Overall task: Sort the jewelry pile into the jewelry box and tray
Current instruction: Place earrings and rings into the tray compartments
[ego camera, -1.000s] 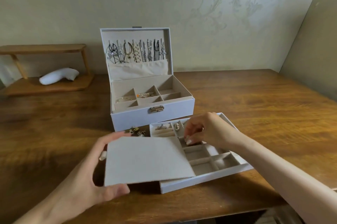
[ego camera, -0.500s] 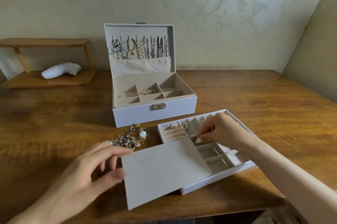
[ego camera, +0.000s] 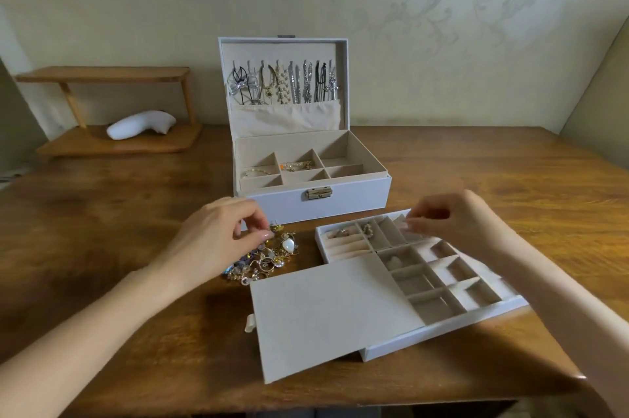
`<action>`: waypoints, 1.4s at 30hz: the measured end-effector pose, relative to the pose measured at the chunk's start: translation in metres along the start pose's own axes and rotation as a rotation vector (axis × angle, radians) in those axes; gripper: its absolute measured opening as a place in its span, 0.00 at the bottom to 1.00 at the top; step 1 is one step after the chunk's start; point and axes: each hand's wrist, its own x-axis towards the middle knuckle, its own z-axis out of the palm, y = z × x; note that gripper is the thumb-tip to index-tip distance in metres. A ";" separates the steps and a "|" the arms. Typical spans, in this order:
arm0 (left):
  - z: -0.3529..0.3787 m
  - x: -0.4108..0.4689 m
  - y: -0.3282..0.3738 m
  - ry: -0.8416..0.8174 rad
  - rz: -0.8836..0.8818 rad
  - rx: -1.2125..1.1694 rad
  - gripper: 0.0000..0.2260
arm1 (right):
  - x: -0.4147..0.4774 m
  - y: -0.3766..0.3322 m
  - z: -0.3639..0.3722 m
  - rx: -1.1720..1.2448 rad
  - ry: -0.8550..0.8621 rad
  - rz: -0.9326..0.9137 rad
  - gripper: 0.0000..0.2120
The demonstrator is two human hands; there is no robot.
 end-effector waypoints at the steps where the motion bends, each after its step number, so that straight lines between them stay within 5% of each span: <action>1: 0.004 0.006 0.005 -0.041 0.021 0.025 0.03 | 0.005 0.001 -0.002 0.043 0.043 -0.008 0.06; 8: 0.030 0.026 0.019 -0.114 0.088 0.198 0.07 | 0.027 0.020 -0.014 0.533 0.257 0.073 0.13; 15: 0.022 0.030 0.019 -0.136 -0.018 0.105 0.08 | 0.023 0.038 -0.015 0.654 0.336 0.058 0.07; 19: 0.015 0.034 0.025 -0.150 0.004 0.140 0.07 | 0.020 0.027 -0.013 0.603 0.277 0.005 0.10; 23: 0.008 0.043 0.029 -0.118 -0.002 0.040 0.06 | 0.016 -0.013 0.001 0.409 0.079 -0.139 0.02; 26: 0.005 0.051 0.044 -0.115 0.020 -0.139 0.05 | 0.020 -0.045 0.035 0.254 -0.160 -0.213 0.12; 29: 0.002 0.056 0.056 -0.105 0.004 -0.302 0.05 | 0.027 -0.064 0.059 0.440 -0.220 -0.143 0.18; 34: 0.002 0.053 0.056 -0.025 -0.026 -0.371 0.08 | 0.031 -0.063 0.056 0.627 -0.166 -0.094 0.11; 42: 0.034 0.032 0.029 -0.125 0.131 0.448 0.11 | 0.012 -0.013 -0.002 0.453 -0.056 0.001 0.05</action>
